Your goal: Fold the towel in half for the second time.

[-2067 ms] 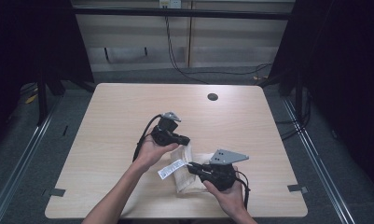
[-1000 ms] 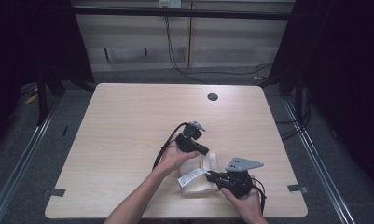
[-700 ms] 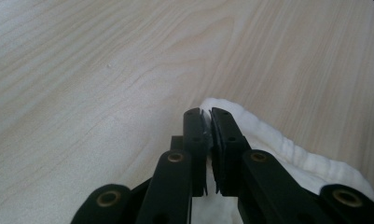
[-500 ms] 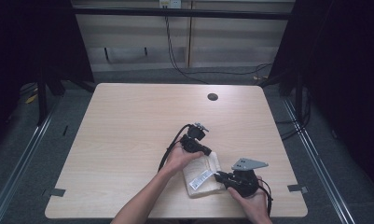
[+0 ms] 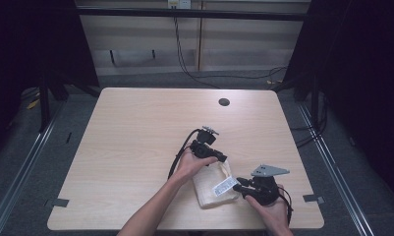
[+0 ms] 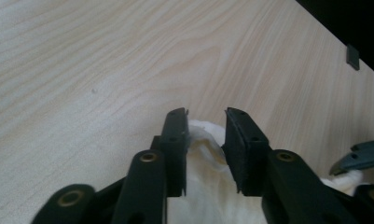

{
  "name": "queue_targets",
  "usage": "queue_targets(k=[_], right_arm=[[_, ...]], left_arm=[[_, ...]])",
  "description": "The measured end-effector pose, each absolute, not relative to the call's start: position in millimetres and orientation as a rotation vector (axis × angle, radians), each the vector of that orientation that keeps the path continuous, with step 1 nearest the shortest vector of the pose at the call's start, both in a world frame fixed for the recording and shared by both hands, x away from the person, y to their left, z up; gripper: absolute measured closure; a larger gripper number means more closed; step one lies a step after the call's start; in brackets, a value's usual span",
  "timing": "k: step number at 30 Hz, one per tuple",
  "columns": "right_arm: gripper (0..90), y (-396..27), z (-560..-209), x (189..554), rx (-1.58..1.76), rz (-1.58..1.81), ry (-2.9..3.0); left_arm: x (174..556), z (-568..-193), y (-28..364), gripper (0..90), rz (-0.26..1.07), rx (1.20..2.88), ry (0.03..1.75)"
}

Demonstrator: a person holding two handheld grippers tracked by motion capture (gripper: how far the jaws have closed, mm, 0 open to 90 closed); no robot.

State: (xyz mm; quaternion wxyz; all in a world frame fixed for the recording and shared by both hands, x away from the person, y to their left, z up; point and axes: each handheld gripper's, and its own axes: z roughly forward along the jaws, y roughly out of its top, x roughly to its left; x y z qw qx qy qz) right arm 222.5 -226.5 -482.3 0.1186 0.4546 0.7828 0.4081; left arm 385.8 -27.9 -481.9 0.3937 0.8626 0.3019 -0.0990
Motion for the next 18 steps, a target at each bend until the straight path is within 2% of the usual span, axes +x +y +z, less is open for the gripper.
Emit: queue_targets(k=[3, 5, 6, 11, 18], right_arm=[[58.1, -230, -484, 224, 1.387, 1.172, 2.266], [56.5, -232, -484, 224, 1.390, 1.177, 2.266], [50.5, -235, -482, 224, 1.394, 1.193, 2.238], [36.1, -239, -478, 226, 1.410, 1.222, 2.192], [32.7, -252, -465, 231, 1.408, 1.280, 2.104]], left_arm=[[388, -480, -24, 58.6, -0.234, 2.163, 0.768], [389, -479, -23, 53.3, -0.223, 2.161, 0.771], [389, -478, -20, 51.2, -0.209, 2.152, 0.778], [387, -472, -12, 46.5, -0.190, 2.132, 0.758], [373, -454, 11, 44.0, -0.104, 2.118, 0.701]])
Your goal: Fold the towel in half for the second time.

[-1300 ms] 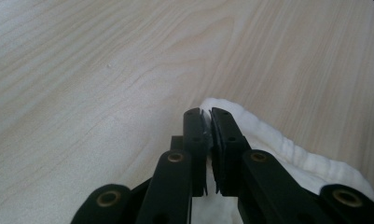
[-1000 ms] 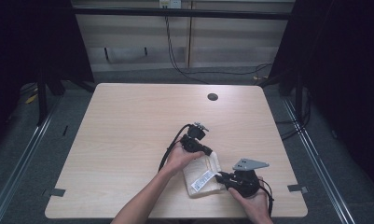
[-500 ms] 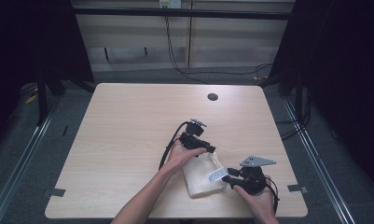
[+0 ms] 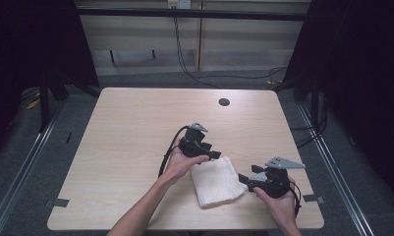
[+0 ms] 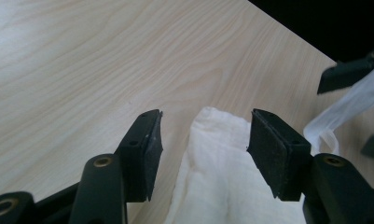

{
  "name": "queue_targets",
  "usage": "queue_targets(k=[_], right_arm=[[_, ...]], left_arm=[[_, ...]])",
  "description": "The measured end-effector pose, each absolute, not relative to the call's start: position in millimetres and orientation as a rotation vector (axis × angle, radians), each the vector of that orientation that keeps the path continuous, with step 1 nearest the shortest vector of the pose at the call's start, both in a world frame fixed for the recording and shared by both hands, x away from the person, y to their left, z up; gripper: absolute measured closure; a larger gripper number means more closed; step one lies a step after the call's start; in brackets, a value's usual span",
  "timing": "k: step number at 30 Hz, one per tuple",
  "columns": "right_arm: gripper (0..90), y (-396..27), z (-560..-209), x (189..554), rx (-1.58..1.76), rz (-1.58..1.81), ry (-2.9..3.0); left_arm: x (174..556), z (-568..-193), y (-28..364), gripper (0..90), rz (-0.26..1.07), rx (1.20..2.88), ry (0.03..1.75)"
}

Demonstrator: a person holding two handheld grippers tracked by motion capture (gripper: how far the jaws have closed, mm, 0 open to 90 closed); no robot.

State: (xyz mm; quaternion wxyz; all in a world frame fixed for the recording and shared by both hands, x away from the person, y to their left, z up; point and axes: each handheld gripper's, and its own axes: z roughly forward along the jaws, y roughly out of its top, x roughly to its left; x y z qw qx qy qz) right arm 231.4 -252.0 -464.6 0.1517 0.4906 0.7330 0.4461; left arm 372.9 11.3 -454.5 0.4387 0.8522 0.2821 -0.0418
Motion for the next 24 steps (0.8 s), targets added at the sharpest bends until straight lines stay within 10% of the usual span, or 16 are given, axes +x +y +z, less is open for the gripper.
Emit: queue_targets(k=[24], right_arm=[[32.0, -299, -452, 225, 1.409, 1.294, 2.033]], left_arm=[[302, -441, 173, 44.5, 0.102, 2.070, 0.766]])
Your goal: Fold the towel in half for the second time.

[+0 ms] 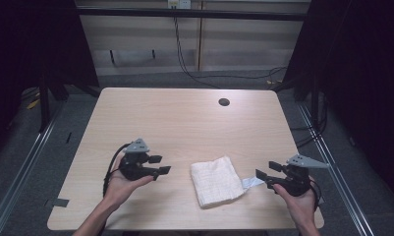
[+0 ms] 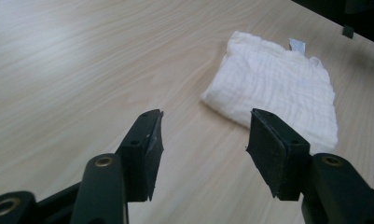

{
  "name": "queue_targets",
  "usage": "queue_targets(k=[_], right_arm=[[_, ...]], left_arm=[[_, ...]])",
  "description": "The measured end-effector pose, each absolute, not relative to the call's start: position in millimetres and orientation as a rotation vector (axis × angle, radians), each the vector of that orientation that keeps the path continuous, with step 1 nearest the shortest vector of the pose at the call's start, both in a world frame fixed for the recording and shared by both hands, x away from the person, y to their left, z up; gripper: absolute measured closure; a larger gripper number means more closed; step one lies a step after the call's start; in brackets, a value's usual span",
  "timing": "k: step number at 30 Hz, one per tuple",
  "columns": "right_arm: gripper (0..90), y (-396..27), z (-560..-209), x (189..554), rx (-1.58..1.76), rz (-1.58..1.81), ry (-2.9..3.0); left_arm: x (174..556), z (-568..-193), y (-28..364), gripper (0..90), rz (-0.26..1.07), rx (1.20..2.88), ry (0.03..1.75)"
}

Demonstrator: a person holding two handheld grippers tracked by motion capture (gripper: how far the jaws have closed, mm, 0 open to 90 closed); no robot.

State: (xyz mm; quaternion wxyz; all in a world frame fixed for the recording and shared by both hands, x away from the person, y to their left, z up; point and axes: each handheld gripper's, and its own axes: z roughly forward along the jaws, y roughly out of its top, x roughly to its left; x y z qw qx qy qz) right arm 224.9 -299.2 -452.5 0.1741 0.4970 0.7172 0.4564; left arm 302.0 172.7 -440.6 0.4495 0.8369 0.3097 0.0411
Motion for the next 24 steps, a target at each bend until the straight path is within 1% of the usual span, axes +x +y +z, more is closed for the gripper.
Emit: queue_targets(k=[1, 2, 3, 6, 7, 8, 9, 10, 13, 15, 16, 19, 21, 24], right_arm=[[31.2, -301, -453, 224, 1.414, 1.296, 2.025], [30.8, -304, -453, 224, 1.414, 1.296, 2.023], [30.2, -306, -454, 223, 1.420, 1.291, 2.021], [29.1, -310, -457, 221, 1.435, 1.279, 2.031], [29.1, -310, -457, 221, 1.435, 1.279, 2.031], [29.1, -315, -461, 219, 1.451, 1.282, 2.019], [29.1, -315, -461, 219, 1.451, 1.282, 2.019], [29.1, -319, -463, 218, 1.462, 1.274, 2.003], [29.1, -324, -465, 215, 1.471, 1.253, 1.985], [29.1, -324, -467, 214, 1.469, 1.231, 1.979], [29.1, -327, -471, 211, 1.475, 1.208, 1.972], [28.8, -331, -474, 212, 1.490, 1.195, 1.959], [28.6, -332, -474, 213, 1.492, 1.184, 1.955], [27.8, -332, -475, 214, 1.497, 1.184, 1.961]], left_arm=[[302, -441, 173, 44.1, 0.102, 2.070, 0.766], [295, -444, 189, 43.2, 0.114, 2.054, 0.815], [291, -447, 196, 42.7, 0.111, 2.041, 0.833], [279, -454, 217, 41.3, 0.132, 2.038, 0.867], [279, -454, 217, 40.6, 0.132, 2.038, 0.867], [272, -459, 230, 40.4, 0.129, 2.020, 0.905], [272, -459, 230, 40.4, 0.129, 2.020, 0.905], [266, -461, 240, 40.3, 0.135, 2.018, 0.929], [258, -465, 251, 39.4, 0.150, 1.971, 0.962], [258, -466, 253, 39.3, 0.168, 1.969, 0.978], [260, -466, 258, 38.6, 0.203, 1.956, 0.996], [267, -467, 264, 37.3, 0.213, 1.916, 1.055], [268, -466, 266, 35.0, 0.229, 1.910, 1.067], [269, -468, 265, 34.6, 0.220, 1.918, 1.069]])
